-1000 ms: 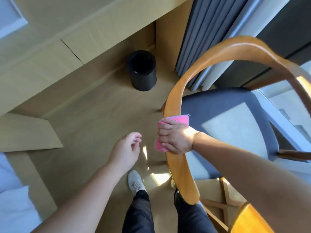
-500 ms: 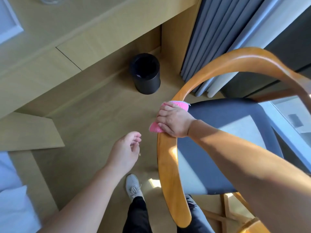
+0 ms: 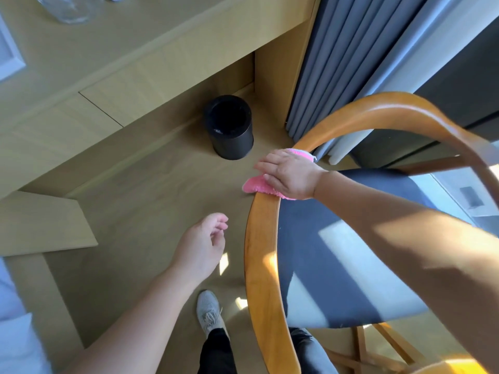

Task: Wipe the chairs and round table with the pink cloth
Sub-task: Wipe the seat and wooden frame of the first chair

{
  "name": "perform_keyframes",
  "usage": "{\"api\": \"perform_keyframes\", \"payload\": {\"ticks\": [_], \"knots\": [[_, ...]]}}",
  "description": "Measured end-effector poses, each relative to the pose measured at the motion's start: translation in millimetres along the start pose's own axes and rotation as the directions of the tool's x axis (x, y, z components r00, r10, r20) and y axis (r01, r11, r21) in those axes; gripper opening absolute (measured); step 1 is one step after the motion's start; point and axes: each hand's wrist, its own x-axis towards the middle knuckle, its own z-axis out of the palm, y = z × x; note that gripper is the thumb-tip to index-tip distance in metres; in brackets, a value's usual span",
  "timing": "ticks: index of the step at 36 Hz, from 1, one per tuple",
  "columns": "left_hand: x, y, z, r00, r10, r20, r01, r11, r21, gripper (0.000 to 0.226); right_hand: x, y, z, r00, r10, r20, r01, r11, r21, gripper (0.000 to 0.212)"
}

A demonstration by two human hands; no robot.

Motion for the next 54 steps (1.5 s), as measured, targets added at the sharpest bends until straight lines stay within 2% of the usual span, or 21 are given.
{"api": "perform_keyframes", "payload": {"ticks": [2,4,7,10,12,15,19,25,29,34,37,43,45,49,52,54], "knots": [[2.4,3.6,1.2,1.0,0.006,0.006,-0.006,1.0,0.003,0.031,2.0,4.0,-8.3,0.994,-0.102,-0.045,0.102,0.995,-0.009,0.041],[9.0,9.0,2.3,1.0,0.011,0.008,-0.011,1.0,0.004,0.03,8.6,8.6,-15.0,0.982,-0.187,-0.018,0.186,0.982,-0.026,0.044],[18.5,16.3,4.0,1.0,0.013,0.005,-0.013,1.0,0.005,0.03,14.3,9.3,-14.0,0.975,-0.215,0.053,0.216,0.976,-0.01,0.058],[25.0,22.9,5.2,1.0,0.022,0.006,-0.022,1.0,0.007,0.029,11.6,11.1,-2.8,0.97,-0.224,0.092,0.229,0.972,-0.043,0.049],[29.4,27.1,6.6,0.999,0.033,0.017,-0.033,0.999,0.031,0.029,9.1,16.1,2.7,0.979,-0.19,0.071,0.196,0.976,-0.09,0.042],[36.7,34.7,10.5,0.998,0.065,0.018,-0.066,0.994,0.086,0.03,7.3,28.2,0.0,0.997,-0.077,0.021,0.08,0.982,-0.171,0.051],[50.8,53.6,20.6,0.993,0.116,0.019,-0.118,0.976,0.184,0.031,3.8,52.2,-17.2,0.999,0.011,-0.042,-0.023,0.953,-0.304,0.05],[85.0,85.4,47.4,0.986,0.067,0.15,-0.116,0.933,0.342,0.063,-12.4,87.4,-49.3,0.986,0.094,-0.141,-0.145,0.895,-0.421,0.057],[109.8,103.1,65.1,0.968,0.16,0.194,-0.229,0.878,0.42,0.068,-22.8,103.3,-60.4,0.973,0.155,-0.173,-0.221,0.851,-0.476,0.052],[148.5,133.9,76.4,0.955,0.22,0.198,-0.288,0.848,0.445,0.069,-33.7,122.2,-66.6,0.954,0.193,-0.23,-0.275,0.871,-0.407,0.048],[171.0,157.3,80.7,0.961,0.195,0.197,-0.27,0.827,0.494,0.068,-43.2,134.5,-73.0,0.917,0.246,-0.312,-0.353,0.865,-0.356,0.044],[188.1,173.7,84.8,0.975,0.14,0.17,-0.218,0.729,0.649,0.052,-61.1,151.9,-81.4,0.865,0.373,-0.336,-0.46,0.857,-0.233,0.068],[187.9,173.4,85.5,0.977,0.133,0.168,-0.212,0.721,0.66,0.052,-65.4,155.2,-83.0,0.845,0.392,-0.364,-0.48,0.857,-0.189,0.073],[191.1,175.1,84.4,0.976,0.132,0.172,-0.214,0.716,0.664,0.057,-81.3,166.2,-82.9,0.778,0.436,-0.452,-0.53,0.842,-0.102,0.064],[195.9,178.4,80.9,0.976,0.113,0.186,-0.209,0.731,0.649,0.05,-83.9,170.0,-82.2,0.762,0.461,-0.454,-0.551,0.83,-0.082,0.068],[200.1,186.4,76.5,0.969,0.155,0.19,-0.242,0.723,0.647,0.045,-82.8,170.5,-81.0,0.755,0.464,-0.464,-0.559,0.825,-0.085,0.065]]}}
